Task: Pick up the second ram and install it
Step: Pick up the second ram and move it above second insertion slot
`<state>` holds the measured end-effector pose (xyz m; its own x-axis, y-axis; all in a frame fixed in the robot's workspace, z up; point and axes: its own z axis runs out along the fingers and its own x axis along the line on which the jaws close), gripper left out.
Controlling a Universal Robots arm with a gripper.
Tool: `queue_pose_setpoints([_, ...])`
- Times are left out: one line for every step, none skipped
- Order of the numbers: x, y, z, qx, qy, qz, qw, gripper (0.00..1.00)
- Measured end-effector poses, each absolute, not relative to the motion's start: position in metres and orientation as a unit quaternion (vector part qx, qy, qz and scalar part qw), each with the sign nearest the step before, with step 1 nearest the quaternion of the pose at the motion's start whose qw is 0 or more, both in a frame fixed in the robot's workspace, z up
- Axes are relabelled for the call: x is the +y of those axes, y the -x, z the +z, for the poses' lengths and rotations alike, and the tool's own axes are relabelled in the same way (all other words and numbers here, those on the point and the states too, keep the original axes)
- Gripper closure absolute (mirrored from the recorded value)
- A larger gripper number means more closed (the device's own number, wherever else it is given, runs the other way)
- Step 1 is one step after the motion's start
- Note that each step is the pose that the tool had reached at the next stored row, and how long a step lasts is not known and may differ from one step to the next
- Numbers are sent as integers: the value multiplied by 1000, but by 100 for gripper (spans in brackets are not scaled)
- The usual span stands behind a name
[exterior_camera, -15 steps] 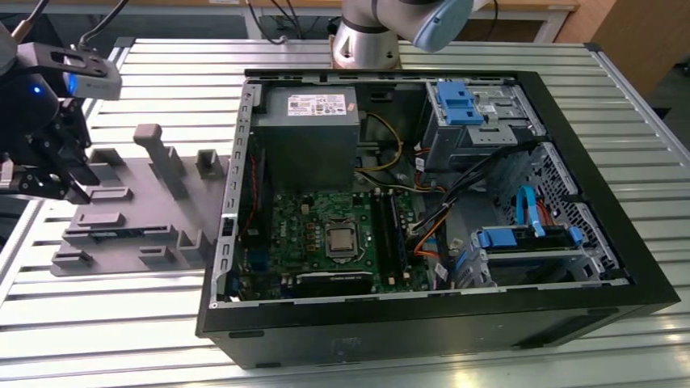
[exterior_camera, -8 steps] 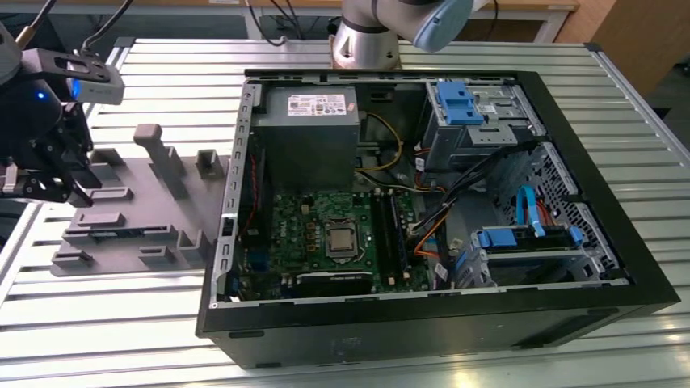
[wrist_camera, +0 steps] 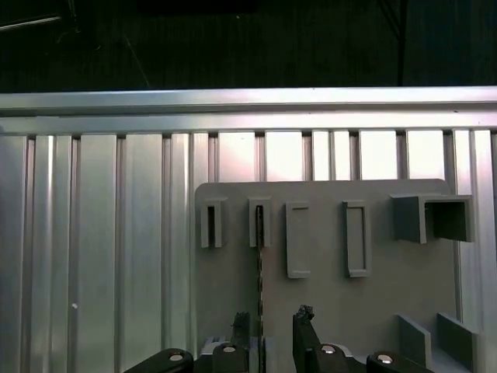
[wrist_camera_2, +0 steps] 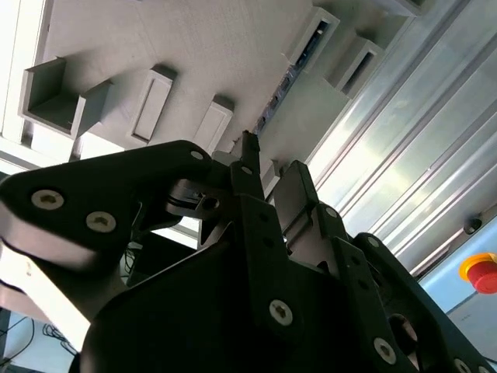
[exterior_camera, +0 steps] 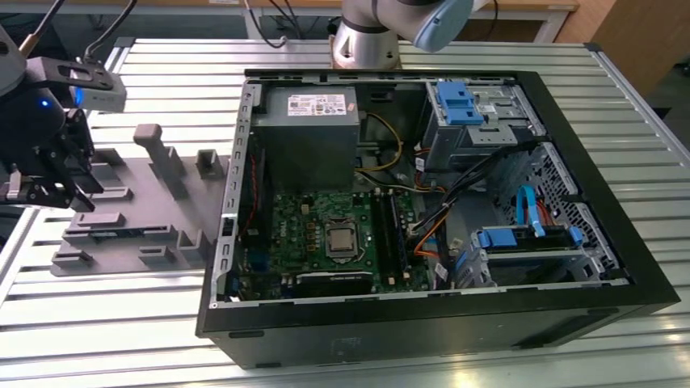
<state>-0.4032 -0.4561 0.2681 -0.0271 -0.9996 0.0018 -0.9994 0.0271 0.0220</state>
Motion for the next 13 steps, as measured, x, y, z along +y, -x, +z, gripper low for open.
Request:
queue_pose_setpoints([-456, 403, 267, -717, -697, -7, 8, 64])
queue_pose_setpoints([-457, 403, 267, -717, -697, -7, 8, 64])
queue_pose_setpoints([-457, 403, 266, -717, -697, -7, 8, 64])
queue_pose_setpoints([-457, 403, 265, -716, -698, -7, 8, 64])
queue_pose_setpoints([-457, 403, 264, -716, -698, -7, 8, 64])
queue_pose_setpoints([-458, 403, 263, -716, -698, -7, 8, 64])
queue_pose_setpoints([-458, 403, 262, -716, -698, -7, 8, 64])
queue_pose_setpoints([-458, 403, 261, -716, -698, -7, 8, 64])
queue_pose_setpoints([-458, 403, 260, -716, -698, -7, 8, 64])
queue_pose_setpoints([-458, 403, 260, -716, -698, -7, 8, 64])
queue_pose_setpoints([-459, 403, 259, -716, -698, -7, 9, 64])
queue_pose_setpoints([-459, 403, 258, -716, -698, -7, 9, 64])
queue_pose_setpoints([-459, 403, 258, -716, -698, -7, 9, 64])
